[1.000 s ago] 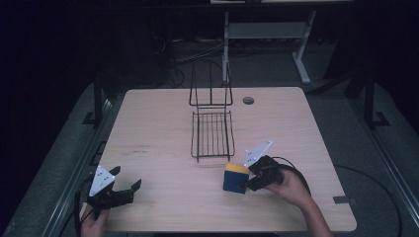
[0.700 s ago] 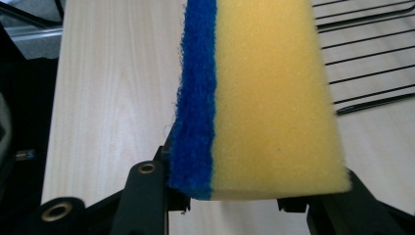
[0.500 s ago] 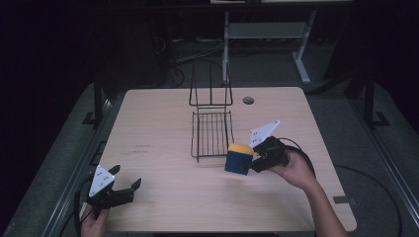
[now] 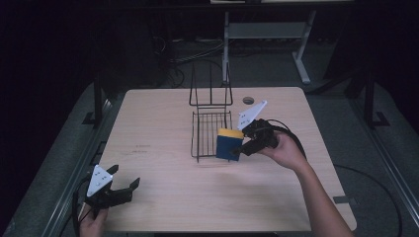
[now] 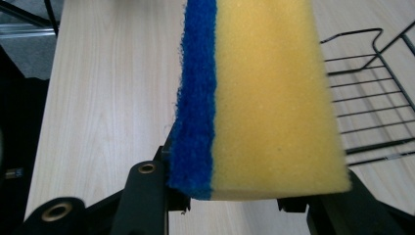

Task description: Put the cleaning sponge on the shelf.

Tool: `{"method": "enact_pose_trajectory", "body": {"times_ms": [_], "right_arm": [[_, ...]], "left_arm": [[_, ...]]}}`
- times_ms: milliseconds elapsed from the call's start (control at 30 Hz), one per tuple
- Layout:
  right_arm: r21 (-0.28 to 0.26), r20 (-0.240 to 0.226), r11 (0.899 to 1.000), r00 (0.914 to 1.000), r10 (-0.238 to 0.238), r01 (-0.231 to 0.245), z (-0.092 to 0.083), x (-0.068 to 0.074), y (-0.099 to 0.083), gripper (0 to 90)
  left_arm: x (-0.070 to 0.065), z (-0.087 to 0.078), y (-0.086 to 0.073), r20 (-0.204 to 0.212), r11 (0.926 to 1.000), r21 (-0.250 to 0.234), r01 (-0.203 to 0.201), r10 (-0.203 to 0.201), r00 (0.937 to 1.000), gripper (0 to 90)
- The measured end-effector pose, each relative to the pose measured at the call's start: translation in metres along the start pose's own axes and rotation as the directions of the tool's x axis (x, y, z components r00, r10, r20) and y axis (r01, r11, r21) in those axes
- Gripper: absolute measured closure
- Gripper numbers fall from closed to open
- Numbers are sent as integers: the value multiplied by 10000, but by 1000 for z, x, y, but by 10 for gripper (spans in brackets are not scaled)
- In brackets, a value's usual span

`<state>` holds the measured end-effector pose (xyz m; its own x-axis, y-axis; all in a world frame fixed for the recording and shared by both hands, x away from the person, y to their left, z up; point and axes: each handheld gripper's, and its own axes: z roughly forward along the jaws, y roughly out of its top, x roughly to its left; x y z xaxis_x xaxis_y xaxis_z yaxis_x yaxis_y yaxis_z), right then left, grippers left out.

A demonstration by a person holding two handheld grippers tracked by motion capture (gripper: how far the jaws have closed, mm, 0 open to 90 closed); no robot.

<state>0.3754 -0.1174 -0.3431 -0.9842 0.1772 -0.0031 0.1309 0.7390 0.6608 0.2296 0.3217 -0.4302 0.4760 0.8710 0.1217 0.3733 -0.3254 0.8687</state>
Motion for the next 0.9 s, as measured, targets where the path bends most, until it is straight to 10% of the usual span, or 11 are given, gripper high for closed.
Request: {"method": "enact_pose_trajectory", "body": {"times_ms": [900], "right_arm": [[498,-263,9960,9968,752,-738,25,-51,19,570]], "left_arm": [[4,-2,0,-56,9998,-140,141,-142,9999,139]]}}
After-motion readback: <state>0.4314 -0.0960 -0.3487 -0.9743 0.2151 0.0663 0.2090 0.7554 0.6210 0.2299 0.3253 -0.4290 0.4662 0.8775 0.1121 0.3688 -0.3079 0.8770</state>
